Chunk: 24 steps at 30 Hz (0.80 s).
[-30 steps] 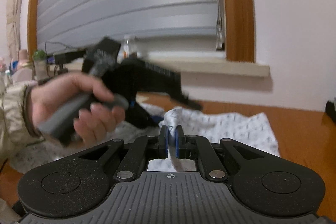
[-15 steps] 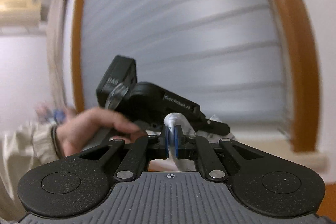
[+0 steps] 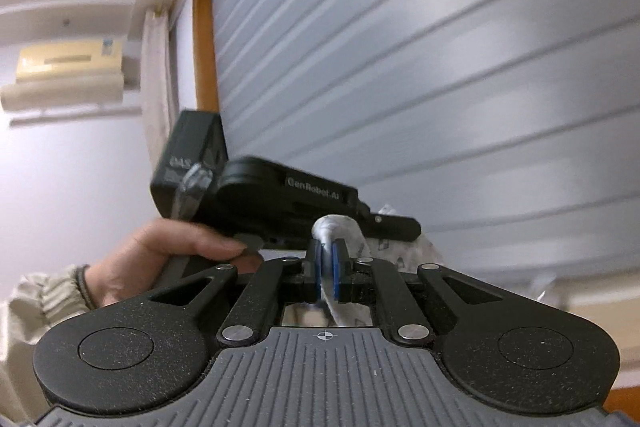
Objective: Fold clothes
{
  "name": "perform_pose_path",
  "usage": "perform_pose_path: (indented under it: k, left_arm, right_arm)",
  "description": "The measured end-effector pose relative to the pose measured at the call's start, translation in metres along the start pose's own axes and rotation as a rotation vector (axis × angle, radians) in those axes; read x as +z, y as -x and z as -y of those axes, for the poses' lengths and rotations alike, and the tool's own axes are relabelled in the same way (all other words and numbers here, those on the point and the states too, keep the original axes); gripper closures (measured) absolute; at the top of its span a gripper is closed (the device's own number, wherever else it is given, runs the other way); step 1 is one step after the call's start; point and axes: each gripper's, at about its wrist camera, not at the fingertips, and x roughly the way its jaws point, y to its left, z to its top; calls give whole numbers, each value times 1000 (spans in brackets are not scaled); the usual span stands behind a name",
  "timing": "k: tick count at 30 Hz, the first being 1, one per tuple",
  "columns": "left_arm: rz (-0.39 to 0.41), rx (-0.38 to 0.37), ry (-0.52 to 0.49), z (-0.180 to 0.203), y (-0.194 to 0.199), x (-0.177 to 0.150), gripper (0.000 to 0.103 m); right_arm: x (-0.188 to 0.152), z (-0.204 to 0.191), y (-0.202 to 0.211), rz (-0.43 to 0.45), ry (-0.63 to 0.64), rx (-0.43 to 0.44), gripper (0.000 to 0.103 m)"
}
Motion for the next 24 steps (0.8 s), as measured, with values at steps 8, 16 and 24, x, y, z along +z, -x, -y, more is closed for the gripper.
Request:
perform_pose_path:
  k: [8,16,24]
  left_arm:
    - [-108,67,160,-119,-30,-78,99]
    - [-196,362,219,-214,-44,-160,58]
    - [-119,440,134,-194,-32,-146,43]
  right_arm:
    - [-99,-22,-75,-249,28,11,92]
    - [-165,-13,-81,-461,119,35,59]
    - [-136,46,-35,-451,141,-51,53]
